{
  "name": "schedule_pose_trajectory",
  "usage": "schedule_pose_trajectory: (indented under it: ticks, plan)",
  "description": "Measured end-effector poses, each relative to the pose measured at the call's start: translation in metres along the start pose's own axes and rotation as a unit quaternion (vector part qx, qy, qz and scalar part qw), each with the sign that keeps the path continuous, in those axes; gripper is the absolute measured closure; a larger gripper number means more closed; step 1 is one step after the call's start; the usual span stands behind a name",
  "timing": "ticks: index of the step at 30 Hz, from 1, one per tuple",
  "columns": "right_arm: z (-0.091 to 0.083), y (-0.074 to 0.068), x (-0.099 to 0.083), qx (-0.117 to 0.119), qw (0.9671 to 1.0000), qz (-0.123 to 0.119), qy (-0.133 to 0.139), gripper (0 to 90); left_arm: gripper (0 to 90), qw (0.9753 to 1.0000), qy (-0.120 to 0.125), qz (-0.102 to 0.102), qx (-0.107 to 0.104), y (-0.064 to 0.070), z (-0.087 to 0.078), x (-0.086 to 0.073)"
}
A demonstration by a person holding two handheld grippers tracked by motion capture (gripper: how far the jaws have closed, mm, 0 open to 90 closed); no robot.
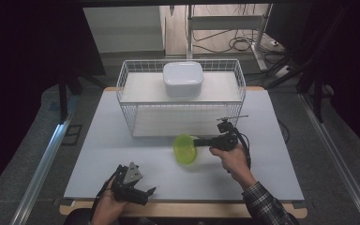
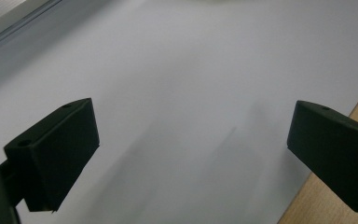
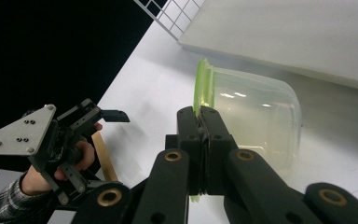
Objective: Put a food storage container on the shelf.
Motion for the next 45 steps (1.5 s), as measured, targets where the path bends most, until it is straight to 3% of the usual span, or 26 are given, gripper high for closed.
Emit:
schedule_pose_trajectory:
  ticks: [3, 11, 13, 15, 18, 26, 34, 38, 43, 45]
  plan:
    - [0.0, -0.002, 0.001, 0.022, 0.9997, 0.008, 0.002, 89.3, 1.8, 1.0, 0.0, 0.0, 0.0, 0.0, 0.0, 0.0]
    - [0.002, 0.004, -0.002, 0.042, 0.9989, 0.021, -0.002, 88.6, 1.8, 1.0, -0.002, 0.0, -0.001, 0.001, 0.0, 0.0]
    - [-0.001, 0.008, -0.001, 0.024, 0.9996, 0.016, 0.003, 86.6, 1.8, 1.0, -0.003, 0.001, -0.001, 0.001, 0.001, 0.0]
    - [-0.006, 0.013, 0.001, -0.019, 0.9997, 0.007, 0.011, 82.8, 1.8, 1.0, -0.004, 0.001, -0.001, 0.001, 0.001, 0.0]
    - [-0.011, 0.025, 0.002, -0.075, 0.997, 0.005, 0.016, 80.0, 1.8, 1.0, -0.005, 0.002, -0.001, 0.001, 0.001, 0.0]
    - [-0.005, 0.053, 0.002, -0.138, 0.9902, 0.015, 0.013, 72.0, 1.8, 1.0, -0.009, 0.003, -0.001, 0.002, 0.003, -0.001]
    - [-0.016, 0.054, 0.001, -0.165, 0.9858, 0.007, 0.031, 54.0, 1.9, 0.9999, -0.011, 0.006, 0.0, 0.002, 0.003, -0.001]
    - [-0.017, 0.056, -0.003, -0.16, 0.9863, 0.027, 0.031, 51.7, 1.9, 0.9999, -0.013, 0.008, 0.0, 0.003, 0.004, 0.0]
    - [-0.006, 0.06, -0.001, -0.104, 0.9921, 0.062, 0.032, 60.3, 1.9, 0.9999, -0.013, 0.007, 0.0, 0.003, 0.004, 0.0]
    - [-0.004, 0.061, -0.001, -0.089, 0.9927, 0.074, 0.035, 65.1, 1.9, 0.9999, -0.013, 0.008, -0.001, 0.003, 0.004, -0.001]
Point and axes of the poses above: each handheld gripper's, and its own axes: z roughly forward along the jaws, x roughly out of its top, y roughly to its right, the point moved 4 cm from there along z, roughly forward along the jaws, and after that the axes turned 9 degrees about -y, right-handed, at the moved point
